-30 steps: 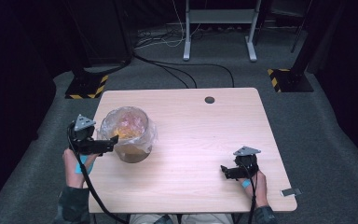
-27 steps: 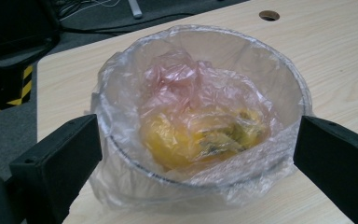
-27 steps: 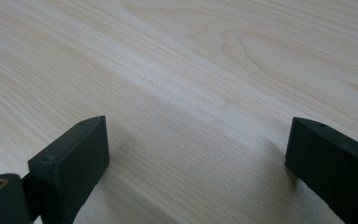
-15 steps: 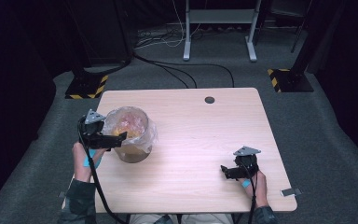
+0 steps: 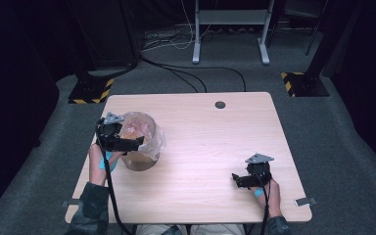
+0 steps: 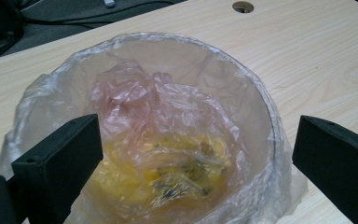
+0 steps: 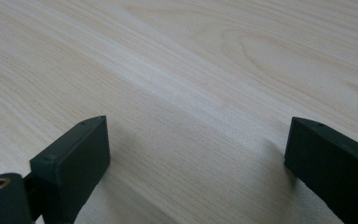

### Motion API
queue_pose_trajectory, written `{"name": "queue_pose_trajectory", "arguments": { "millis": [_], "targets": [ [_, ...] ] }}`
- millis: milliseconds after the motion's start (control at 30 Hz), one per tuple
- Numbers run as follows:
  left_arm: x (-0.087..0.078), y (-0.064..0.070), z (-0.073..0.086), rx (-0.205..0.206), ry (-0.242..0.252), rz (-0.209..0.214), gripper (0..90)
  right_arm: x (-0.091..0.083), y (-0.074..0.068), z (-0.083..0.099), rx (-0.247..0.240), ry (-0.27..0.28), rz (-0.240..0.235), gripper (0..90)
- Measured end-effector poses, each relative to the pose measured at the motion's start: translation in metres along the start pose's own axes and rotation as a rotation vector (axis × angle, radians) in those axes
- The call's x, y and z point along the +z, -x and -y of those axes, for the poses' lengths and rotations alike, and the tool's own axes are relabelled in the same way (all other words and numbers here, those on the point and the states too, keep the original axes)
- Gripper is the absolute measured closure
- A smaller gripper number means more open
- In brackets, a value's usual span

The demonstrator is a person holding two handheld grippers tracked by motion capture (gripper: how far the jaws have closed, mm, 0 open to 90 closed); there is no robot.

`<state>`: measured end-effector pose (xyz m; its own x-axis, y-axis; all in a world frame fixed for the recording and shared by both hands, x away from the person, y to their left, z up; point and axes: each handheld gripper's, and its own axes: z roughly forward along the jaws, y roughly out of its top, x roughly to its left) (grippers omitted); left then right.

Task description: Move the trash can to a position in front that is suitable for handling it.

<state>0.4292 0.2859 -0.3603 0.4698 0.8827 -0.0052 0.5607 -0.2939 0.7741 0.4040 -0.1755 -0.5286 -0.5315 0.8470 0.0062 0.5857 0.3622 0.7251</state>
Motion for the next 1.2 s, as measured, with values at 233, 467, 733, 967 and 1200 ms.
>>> {"name": "queue_pose_trajectory", "arguments": {
  "millis": [233,467,733,967,1200],
  "targets": [
    [0.009,0.003,-0.006,0.002,-0.016,0.015,1.7,0.0,0.0,0.0,0.0,0.0,0.0,5.8],
    [0.018,0.007,-0.009,0.008,-0.031,0.024,2.0,0.0,0.0,0.0,0.0,0.0,0.0,5.8],
    [0.025,0.012,-0.009,0.013,-0.045,0.033,4.3,0.0,0.0,0.0,0.002,0.001,0.0,6.4],
    [0.027,0.018,-0.01,0.03,-0.054,0.051,6.4,0.0,0.0,0.0,0.002,0.002,0.001,6.5],
    [0.031,0.022,-0.005,0.032,-0.062,0.071,7.4,0.0,0.0,0.0,0.002,0.002,0.001,6.6]
  ]
}}
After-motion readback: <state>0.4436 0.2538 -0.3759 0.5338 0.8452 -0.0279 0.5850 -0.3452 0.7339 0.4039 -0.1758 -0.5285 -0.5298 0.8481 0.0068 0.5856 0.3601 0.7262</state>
